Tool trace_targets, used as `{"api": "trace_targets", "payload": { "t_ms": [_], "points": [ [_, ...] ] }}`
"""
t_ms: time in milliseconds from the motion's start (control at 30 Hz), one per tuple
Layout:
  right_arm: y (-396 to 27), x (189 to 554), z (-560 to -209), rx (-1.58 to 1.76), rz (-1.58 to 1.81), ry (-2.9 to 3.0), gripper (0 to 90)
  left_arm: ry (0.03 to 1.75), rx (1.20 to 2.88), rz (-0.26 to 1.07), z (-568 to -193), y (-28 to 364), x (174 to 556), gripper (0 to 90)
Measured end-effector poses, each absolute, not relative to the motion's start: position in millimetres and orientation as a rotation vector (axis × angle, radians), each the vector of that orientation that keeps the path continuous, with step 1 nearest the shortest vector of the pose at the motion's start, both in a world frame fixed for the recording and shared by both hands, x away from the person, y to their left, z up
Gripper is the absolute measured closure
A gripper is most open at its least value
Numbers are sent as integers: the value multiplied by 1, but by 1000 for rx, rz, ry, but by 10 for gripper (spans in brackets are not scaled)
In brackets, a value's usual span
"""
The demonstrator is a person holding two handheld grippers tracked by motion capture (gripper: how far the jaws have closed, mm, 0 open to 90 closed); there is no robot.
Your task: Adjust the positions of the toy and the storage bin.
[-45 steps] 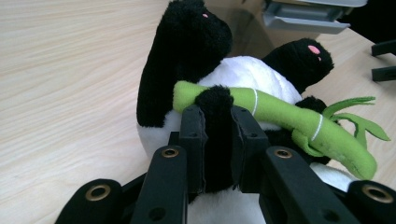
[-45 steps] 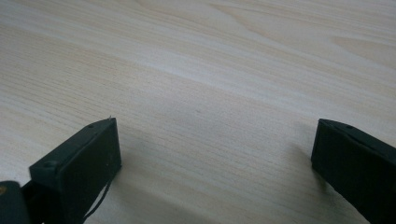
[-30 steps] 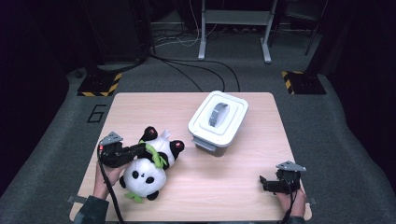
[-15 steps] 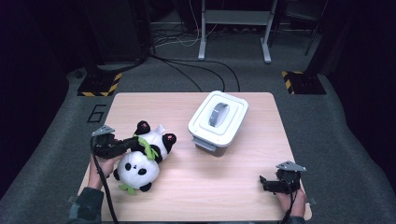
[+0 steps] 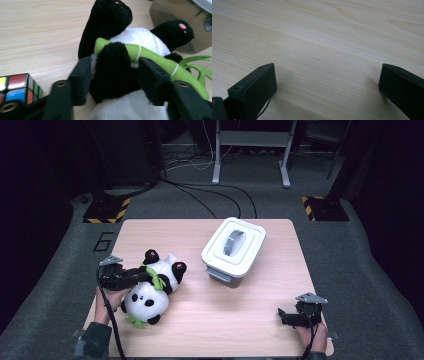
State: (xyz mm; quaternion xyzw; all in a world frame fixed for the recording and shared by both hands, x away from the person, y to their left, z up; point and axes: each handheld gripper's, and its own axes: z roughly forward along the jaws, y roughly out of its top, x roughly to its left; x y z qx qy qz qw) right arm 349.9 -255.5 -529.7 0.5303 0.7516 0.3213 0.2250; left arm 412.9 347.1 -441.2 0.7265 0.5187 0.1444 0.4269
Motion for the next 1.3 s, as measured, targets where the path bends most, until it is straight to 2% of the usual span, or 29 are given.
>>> {"api": "trace_targets", "payload": {
  "t_ms": [100,167,300,500,533,633,1133,1300],
  "points": [
    [-255,350,-530,1463,886,2073,8,1303,1819,414,-437,348,405,298],
    [-255,350,-530,1464,886,2074,8,1302,1824,421,-435,348,402,277],
    [-255,350,-530,1467,886,2072,8,1294,1834,429,-431,351,389,165],
    [-255,350,-530,1470,883,2069,8,1290,1818,458,-432,356,374,101],
    [-255,350,-530,1470,883,2068,8,1292,1820,478,-431,359,368,53],
    [-255,350,-530,1470,884,2069,8,1295,1804,501,-431,366,358,12],
    [-255,350,-530,1470,883,2068,8,1299,1842,581,-468,398,320,0],
    [-255,350,-530,1472,883,2067,8,1254,1942,555,-493,404,316,0]
  ]
}}
